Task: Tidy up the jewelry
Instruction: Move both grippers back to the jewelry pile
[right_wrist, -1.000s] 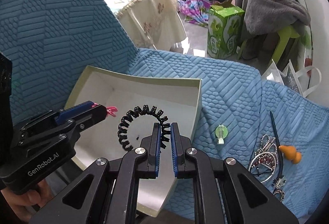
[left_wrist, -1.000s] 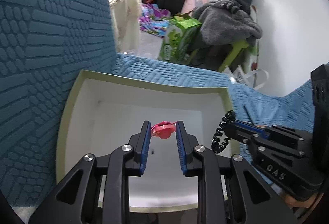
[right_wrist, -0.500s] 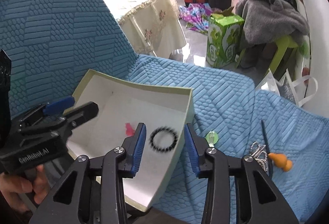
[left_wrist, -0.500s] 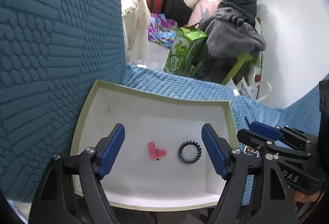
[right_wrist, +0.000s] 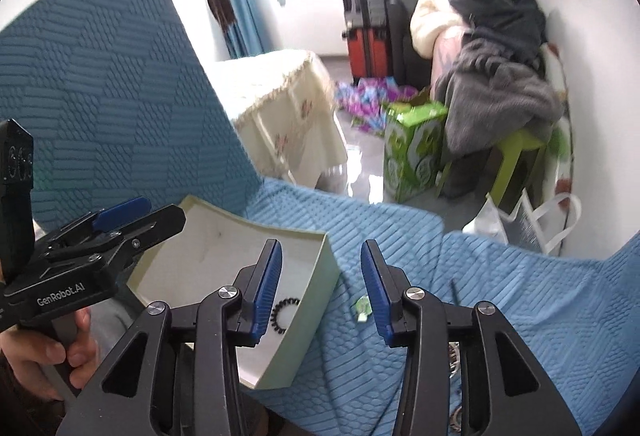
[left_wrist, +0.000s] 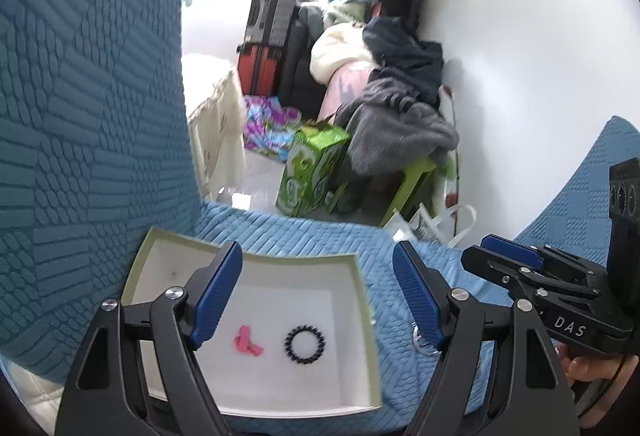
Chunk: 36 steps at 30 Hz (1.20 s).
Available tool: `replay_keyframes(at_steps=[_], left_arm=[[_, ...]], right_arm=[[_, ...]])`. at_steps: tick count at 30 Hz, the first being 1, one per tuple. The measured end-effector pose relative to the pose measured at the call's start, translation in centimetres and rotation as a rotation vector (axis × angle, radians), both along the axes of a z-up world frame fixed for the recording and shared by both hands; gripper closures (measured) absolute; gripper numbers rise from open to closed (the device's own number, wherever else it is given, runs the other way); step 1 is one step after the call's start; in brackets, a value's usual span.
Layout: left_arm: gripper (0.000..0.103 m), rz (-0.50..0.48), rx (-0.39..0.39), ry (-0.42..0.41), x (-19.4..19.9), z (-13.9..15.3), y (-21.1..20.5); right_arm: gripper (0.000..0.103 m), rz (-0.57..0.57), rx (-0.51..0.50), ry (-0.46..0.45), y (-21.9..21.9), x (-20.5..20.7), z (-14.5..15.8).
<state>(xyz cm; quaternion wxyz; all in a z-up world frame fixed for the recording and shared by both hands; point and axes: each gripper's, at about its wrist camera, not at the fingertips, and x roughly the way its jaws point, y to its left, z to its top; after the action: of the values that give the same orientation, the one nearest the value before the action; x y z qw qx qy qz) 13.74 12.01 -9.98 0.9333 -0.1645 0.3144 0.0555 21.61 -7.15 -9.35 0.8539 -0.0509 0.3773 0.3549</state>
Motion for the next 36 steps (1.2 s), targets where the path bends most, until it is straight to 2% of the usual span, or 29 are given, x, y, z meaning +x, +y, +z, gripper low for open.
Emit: replay_keyframes(at_steps=[4,8,16,19,27,36], left_arm=[[0.025,-0.009,-0.007,-0.052,-0.6,0.9,-1.4],[0.025,-0.040,-0.024,-0.085,-0.4,1.0,-3.2],[0.025,-0.111,-0.052,-0.104,0.7,0.2,-6.4],[0.025,-0.143,-0.074,-0.104,1.1,-0.2,-7.5],[0.025,-0.208,-0.072,-0.058,1.8,-1.8,-10.9],[0.027,-0.288,-0.084,-0.004,2.6,-4.3,-14.3]], right_arm=[[0.064,-0.035,0.049,-0.087,-2.5,-1.1,1.9],[0.064,-0.072,0.065,-0.146,-4.8,-2.0,2.5],[0.064,-0.133,0.043,-0.197,-9.0,-2.6,0.9],[0.064,-0.166,0.035,-0.201,-10.7,-2.4,0.1],[0.064,-0.216,0.012,-0.183,-13.7,-2.4,-2.1],[0.064,-0.249,-0.024,-0.116,-15.7,-2.7,-5.5]])
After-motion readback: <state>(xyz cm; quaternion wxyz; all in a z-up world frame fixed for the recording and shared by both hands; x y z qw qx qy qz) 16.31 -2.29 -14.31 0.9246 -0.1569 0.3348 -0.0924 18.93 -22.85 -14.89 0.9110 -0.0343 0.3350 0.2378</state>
